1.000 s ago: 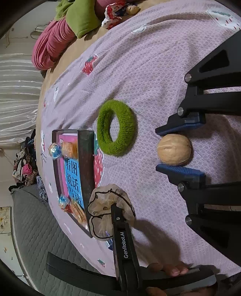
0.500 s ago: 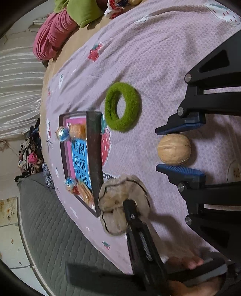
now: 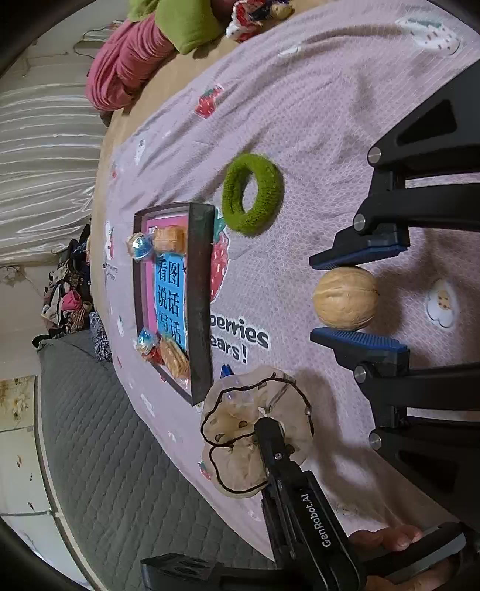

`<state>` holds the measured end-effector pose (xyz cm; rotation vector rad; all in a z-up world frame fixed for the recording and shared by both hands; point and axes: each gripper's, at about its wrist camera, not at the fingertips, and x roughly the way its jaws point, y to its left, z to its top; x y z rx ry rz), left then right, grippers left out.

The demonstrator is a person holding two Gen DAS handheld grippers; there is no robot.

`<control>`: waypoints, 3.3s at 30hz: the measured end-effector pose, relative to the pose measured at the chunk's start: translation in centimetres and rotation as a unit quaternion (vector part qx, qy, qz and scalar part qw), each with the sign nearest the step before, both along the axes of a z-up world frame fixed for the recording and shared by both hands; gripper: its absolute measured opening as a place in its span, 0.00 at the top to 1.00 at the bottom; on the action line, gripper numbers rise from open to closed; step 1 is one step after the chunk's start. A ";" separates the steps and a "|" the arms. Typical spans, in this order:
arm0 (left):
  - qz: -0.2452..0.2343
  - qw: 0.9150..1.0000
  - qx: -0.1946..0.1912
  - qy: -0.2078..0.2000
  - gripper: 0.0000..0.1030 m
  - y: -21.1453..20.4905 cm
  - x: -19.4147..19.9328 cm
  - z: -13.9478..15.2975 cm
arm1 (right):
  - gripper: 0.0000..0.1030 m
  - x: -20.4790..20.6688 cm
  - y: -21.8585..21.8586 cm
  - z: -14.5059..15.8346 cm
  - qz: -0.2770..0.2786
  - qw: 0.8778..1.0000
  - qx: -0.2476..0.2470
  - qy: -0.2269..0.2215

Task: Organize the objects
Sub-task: 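Lift the scrunchie and walnut and carry both over the pink tray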

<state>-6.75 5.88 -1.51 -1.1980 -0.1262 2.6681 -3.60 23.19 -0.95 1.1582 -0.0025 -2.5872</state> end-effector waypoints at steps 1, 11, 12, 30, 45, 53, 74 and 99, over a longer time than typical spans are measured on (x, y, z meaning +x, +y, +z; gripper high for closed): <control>0.000 1.000 -0.005 0.004 0.86 0.0 0.4 0.2 | 0.68 0.2 -0.1 0.2 -0.001 1.000 0.003 0.001; 0.021 0.999 -0.018 0.036 0.86 -2.3 4.0 3.8 | 0.68 1.8 -1.5 3.6 -0.002 0.999 0.011 0.031; 0.024 0.999 -0.019 0.041 0.86 -2.6 4.3 4.2 | 0.68 1.9 -1.8 3.9 0.000 0.999 0.010 0.034; 0.060 0.994 -0.024 0.088 0.86 -5.6 6.9 9.2 | 0.68 3.0 -5.7 10.4 0.032 0.995 0.030 0.092; 0.068 0.990 -0.046 0.112 0.86 -6.4 5.3 12.5 | 0.68 1.7 -6.7 14.1 0.041 0.992 0.030 0.119; 0.067 0.987 -0.055 0.134 0.86 -6.4 2.8 15.3 | 0.68 0.0 -7.1 16.3 0.041 0.989 0.039 0.135; 0.052 0.986 -0.054 0.147 0.86 -5.8 -4.6 19.1 | 0.68 -5.2 -7.4 19.9 0.039 0.985 0.033 0.165; 0.045 0.986 -0.054 0.151 0.86 -5.9 -13.3 18.9 | 0.68 -12.0 -9.1 19.6 0.047 0.982 0.064 0.174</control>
